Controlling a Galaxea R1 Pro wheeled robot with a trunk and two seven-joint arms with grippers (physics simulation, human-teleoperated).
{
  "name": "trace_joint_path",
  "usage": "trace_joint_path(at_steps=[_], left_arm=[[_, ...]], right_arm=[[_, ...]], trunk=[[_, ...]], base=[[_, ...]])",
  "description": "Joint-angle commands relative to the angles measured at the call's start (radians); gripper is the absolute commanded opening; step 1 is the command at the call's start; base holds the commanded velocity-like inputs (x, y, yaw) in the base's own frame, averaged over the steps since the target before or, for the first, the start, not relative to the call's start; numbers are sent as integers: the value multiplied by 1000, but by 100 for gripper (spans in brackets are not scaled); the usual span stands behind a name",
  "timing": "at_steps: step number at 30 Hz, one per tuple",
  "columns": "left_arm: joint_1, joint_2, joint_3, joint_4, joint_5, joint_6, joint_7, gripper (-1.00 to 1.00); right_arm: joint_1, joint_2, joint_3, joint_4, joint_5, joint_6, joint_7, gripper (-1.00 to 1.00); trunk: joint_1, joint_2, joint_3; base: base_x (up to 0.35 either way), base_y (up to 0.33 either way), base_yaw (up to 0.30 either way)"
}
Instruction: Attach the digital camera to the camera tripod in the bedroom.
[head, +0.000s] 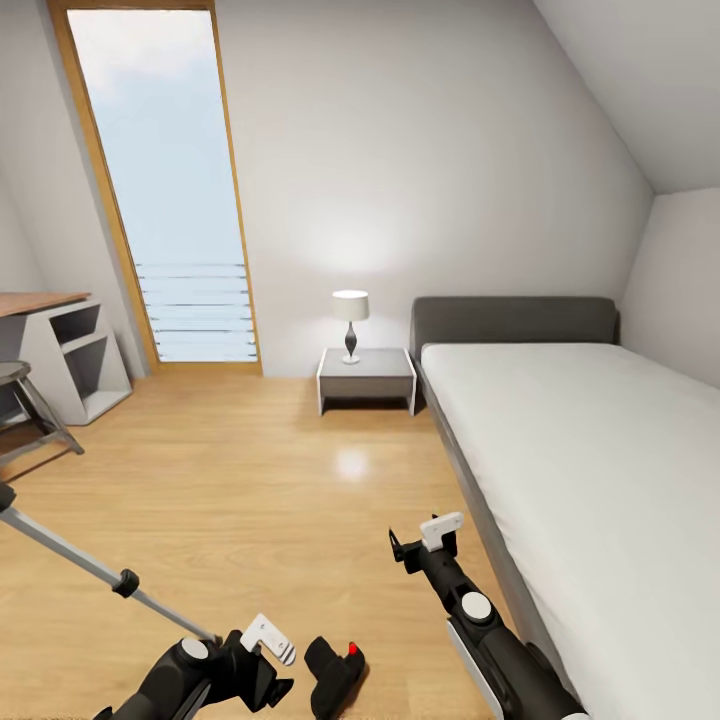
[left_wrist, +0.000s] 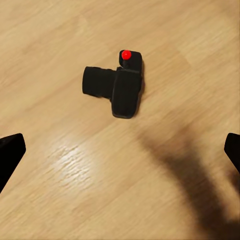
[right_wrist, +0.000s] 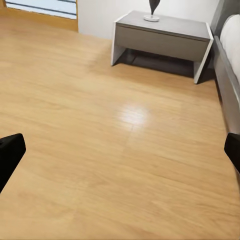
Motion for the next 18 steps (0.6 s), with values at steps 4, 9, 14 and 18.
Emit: trace_joint_path(at_steps=[4,9,14,18], left_arm=[[-1,2,3,-1,-1,4,-2,100],[-1,2,12,-1,-1,5,-2,100],[-1,1,17,0,0,6,-2,100],[-1,0,17,2,0,6,-2,100]], right_arm=[[-1,0,2,1,0,-3,-3,100],[-1,0,2,1,0,-3,-3,100],[-1,0,2,1,0,-3,-1,100],[-1,0,2,1,0,-3,-2,100]], trunk=[[15,-29,-14],[34,-64,-29],[54,-99,-45],[69,-127,-57]], base=[[0,0,0],[0,0,0],[0,0,0],[0,0,0]])
